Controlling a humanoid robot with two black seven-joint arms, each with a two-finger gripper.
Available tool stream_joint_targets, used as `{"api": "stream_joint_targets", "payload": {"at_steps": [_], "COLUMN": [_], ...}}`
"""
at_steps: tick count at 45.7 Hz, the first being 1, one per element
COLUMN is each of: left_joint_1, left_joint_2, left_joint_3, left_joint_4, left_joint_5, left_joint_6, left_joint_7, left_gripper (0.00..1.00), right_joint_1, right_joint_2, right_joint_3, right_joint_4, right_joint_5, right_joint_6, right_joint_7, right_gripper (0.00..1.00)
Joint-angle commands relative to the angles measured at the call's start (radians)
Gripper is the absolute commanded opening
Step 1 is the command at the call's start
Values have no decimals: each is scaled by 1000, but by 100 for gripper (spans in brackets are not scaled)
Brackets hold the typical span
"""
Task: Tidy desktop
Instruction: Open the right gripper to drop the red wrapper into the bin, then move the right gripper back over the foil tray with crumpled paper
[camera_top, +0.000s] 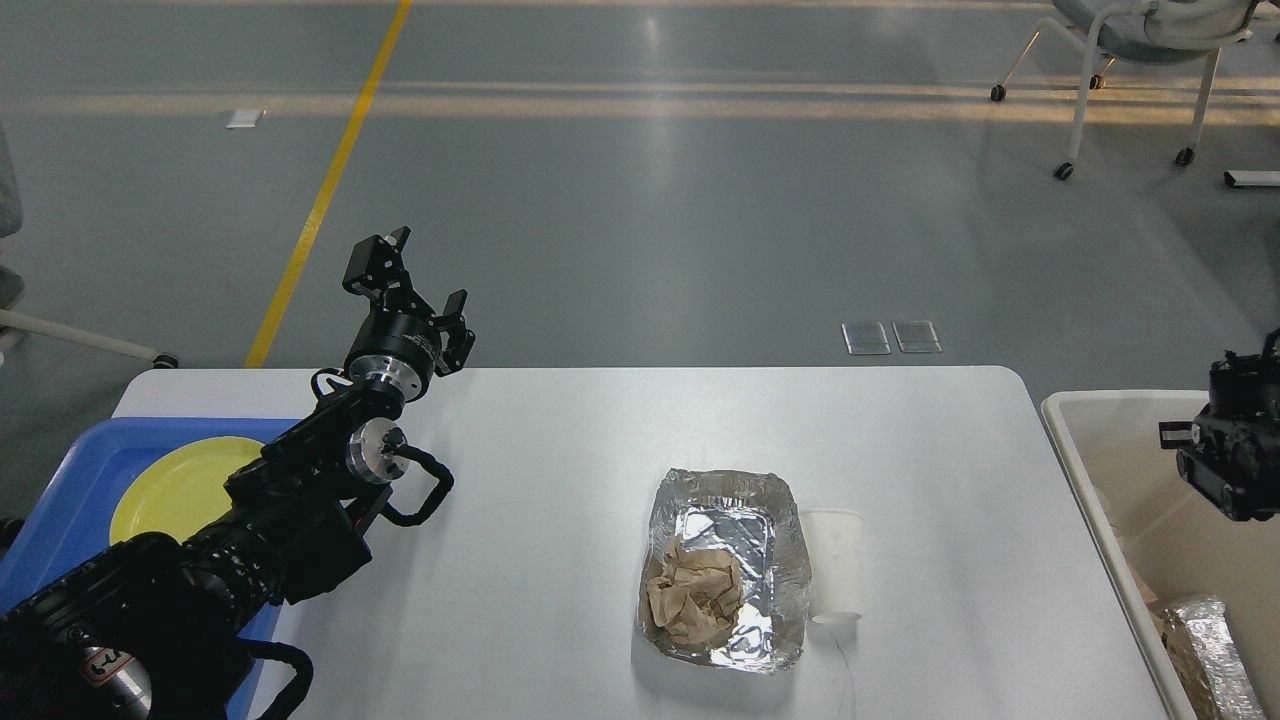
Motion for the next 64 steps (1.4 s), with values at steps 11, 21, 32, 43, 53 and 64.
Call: {"api": "stream_joint_targets", "payload": {"at_steps": [11,21,32,43,53,64], "left_joint_1": [0,0,0,0,0,0], "left_joint_2": [0,0,0,0,0,0], "left_joint_3": [0,0,0,0,0,0], "left_joint_4": [0,0,0,0,0,0], "left_joint_5": [0,0,0,0,0,0], "left_joint_6": [0,0,0,0,0,0], "left_joint_7": [0,0,0,0,0,0], "left_gripper": [100,100,100,100,100,100], "right_joint_1": [9,94,459,877,1150,1329], "right_joint_2": [2,5,-73,-114,-137,-197], "right_joint_3": [8,25,36,48,129,233], "right_joint_4": [-1,54,495,882,1071,1181], "right_joint_5": [49,60,183,333,495,598], "right_joint_6": [-2,5,120,360,594,751], "right_joint_7": [-2,3,-2,-2,-2,-2], "right_gripper": [100,100,100,100,100,100]}}
